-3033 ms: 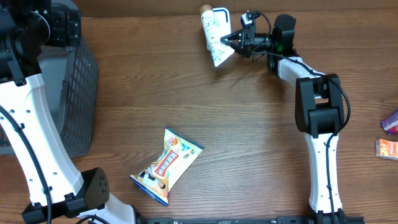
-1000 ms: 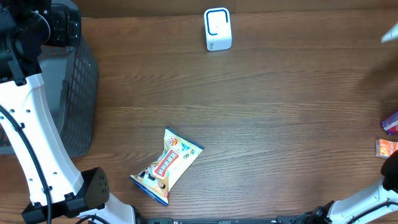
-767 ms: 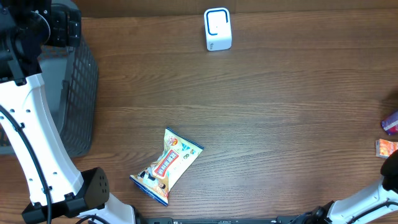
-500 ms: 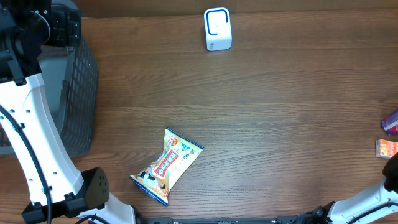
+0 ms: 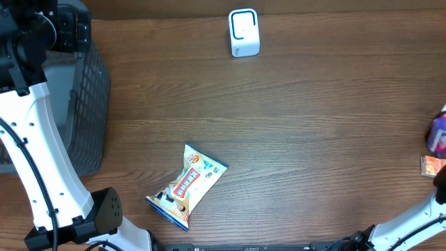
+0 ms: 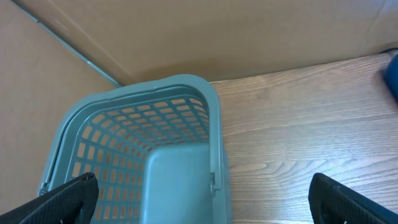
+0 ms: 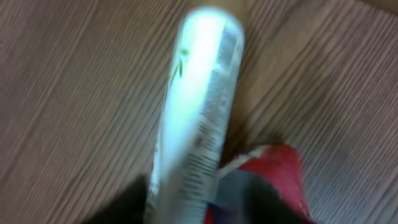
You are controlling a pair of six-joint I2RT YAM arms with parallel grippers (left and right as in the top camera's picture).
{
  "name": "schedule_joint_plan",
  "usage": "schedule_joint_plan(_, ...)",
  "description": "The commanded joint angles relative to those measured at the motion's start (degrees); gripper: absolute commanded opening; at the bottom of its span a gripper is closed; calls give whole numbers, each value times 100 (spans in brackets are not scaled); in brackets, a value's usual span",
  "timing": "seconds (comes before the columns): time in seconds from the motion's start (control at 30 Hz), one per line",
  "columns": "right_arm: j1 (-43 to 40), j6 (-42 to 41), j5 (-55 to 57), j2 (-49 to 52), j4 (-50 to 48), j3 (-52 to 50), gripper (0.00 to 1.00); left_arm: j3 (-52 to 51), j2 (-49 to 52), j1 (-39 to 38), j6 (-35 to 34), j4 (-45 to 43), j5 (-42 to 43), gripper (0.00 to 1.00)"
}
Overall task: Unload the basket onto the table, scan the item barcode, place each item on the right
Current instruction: 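Carry the white tube to the far right and release it, then reach the right gripper to the snack bag at centre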
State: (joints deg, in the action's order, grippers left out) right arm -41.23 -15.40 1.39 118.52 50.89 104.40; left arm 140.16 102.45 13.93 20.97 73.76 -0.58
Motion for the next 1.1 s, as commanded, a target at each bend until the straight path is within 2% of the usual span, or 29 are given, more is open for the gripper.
schedule_joint_plan(0.0,2,44,-901,-767,52,363,100,-20,68,31,-83,-24,61,100)
schedule_joint_plan(0.17,345,46,-2629,-1628,227,577,100,-20,68,31,-83,-24,61,100)
schedule_joint_plan(0.3,1296,328,-4065,-2057,317,577,100,-20,68,31,-83,-24,61,100)
schedule_joint_plan(0.53,3847,780,-4061,-1971,1303,404,100,-20,68,31,-83,-24,61,100)
schedule_joint_plan(0.67,5246,2728,-4124,-1904,2605,-94,100,-20,68,31,-85,-24,61,100)
schedule_joint_plan(0.73,5720,3281,-4232,-1897,2758,-501,100,-20,68,31,-83,-24,61,100)
schedule_joint_plan(0.9,6601,4065,-4653,-1867,1779,-1912,100,-20,68,31,-83,-24,61,100)
schedule_joint_plan(1.07,7241,4116,-4118,-1845,177,-2992,100,-20,68,31,-85,-24,61,100)
